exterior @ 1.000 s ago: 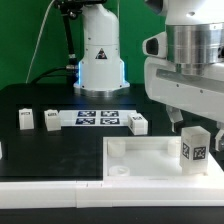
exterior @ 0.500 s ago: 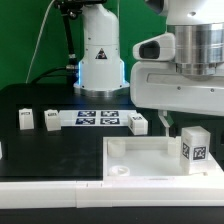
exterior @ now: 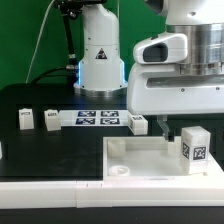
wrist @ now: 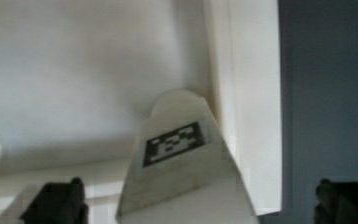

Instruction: Assemble one leg

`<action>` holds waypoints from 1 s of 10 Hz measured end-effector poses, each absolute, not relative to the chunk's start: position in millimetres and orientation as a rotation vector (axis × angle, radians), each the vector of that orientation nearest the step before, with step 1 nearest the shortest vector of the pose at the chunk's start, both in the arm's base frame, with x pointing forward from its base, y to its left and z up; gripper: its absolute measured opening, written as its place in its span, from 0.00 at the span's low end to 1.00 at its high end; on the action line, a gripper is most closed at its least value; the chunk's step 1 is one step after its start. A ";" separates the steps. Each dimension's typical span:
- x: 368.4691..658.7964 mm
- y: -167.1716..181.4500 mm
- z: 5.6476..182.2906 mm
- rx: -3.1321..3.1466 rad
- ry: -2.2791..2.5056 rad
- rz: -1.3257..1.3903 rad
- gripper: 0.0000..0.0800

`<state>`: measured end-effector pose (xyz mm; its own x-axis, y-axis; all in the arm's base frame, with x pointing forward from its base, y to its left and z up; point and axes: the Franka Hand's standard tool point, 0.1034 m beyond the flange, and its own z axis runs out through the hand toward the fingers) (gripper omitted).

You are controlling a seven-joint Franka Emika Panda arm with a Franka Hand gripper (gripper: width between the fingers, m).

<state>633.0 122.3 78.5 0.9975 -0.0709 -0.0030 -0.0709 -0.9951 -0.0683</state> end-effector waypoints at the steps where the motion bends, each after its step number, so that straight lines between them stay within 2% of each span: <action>1: 633.1 121.5 78.4 -3.077 -0.031 -0.004 0.81; 2: 633.2 121.3 78.4 -3.077 -0.027 -0.004 0.81; 4: 633.2 121.2 78.5 -3.077 -0.019 -0.004 0.48; 5: 633.4 120.7 78.5 -3.076 0.046 -0.002 0.36; 7: 633.3 120.7 78.5 -3.075 0.070 -0.001 0.36; 10: 633.5 120.7 78.5 -3.008 0.636 0.017 0.36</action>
Offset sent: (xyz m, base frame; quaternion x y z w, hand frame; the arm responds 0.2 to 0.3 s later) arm 0.0000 0.0000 0.0000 0.0000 0.0000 0.0000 1.0000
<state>633.5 120.7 78.5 0.9146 -0.4037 -0.0247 -0.4044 -0.9124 -0.0630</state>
